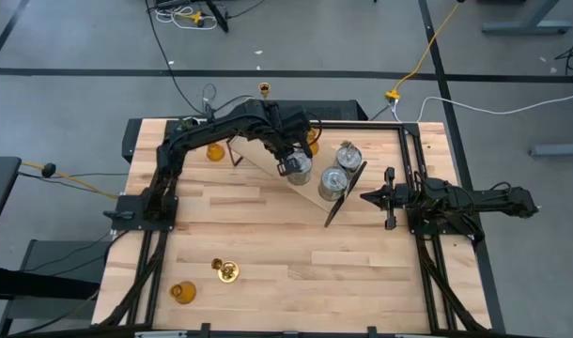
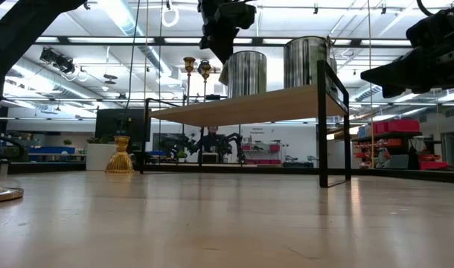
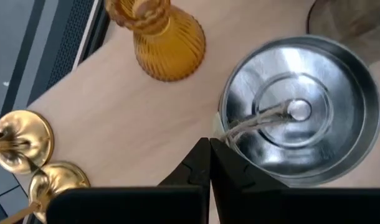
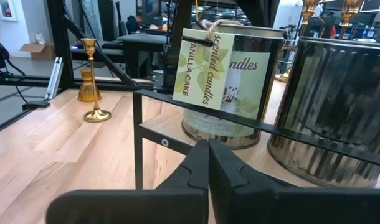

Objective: Pick & Place candle stick holders
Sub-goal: Put the scented candle on the shelf

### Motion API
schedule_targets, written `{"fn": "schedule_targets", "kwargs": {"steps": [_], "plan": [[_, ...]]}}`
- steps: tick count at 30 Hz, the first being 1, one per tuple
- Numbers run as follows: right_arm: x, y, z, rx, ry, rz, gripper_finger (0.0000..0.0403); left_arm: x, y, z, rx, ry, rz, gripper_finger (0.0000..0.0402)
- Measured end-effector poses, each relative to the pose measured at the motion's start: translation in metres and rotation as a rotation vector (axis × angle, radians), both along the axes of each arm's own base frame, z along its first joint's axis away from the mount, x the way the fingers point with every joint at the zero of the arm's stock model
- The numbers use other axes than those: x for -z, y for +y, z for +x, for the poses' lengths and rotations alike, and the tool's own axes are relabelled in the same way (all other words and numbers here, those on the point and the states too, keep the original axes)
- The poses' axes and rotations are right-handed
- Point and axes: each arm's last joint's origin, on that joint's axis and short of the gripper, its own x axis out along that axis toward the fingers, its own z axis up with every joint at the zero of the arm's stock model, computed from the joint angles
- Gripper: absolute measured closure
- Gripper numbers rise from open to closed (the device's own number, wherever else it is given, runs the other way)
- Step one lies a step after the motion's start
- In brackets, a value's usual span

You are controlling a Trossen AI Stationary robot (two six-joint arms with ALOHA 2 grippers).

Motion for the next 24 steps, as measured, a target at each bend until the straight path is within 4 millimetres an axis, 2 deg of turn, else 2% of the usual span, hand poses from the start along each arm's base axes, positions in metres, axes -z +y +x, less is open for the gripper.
{"fn": "schedule_targets", "kwargs": {"steps": [9, 15, 24], "plan": [[0.000, 0.000, 0.000, 0.000, -0.001, 0.000, 0.0400, 0.005, -0.007, -0.012, -0.085, 0.119, -0.083, 0.0394], [0.000, 0.000, 0.000, 0.000, 0.000, 0.000, 0.0400, 0.003, -0.011, -0.004, -0.067, 0.026, -0.141, 0.0398], [0.000, 0.000, 0.000, 0.000, 0.000, 0.000, 0.0400, -0.002, -0.013, 0.007, -0.047, -0.089, -0.124, 0.0397]]}}
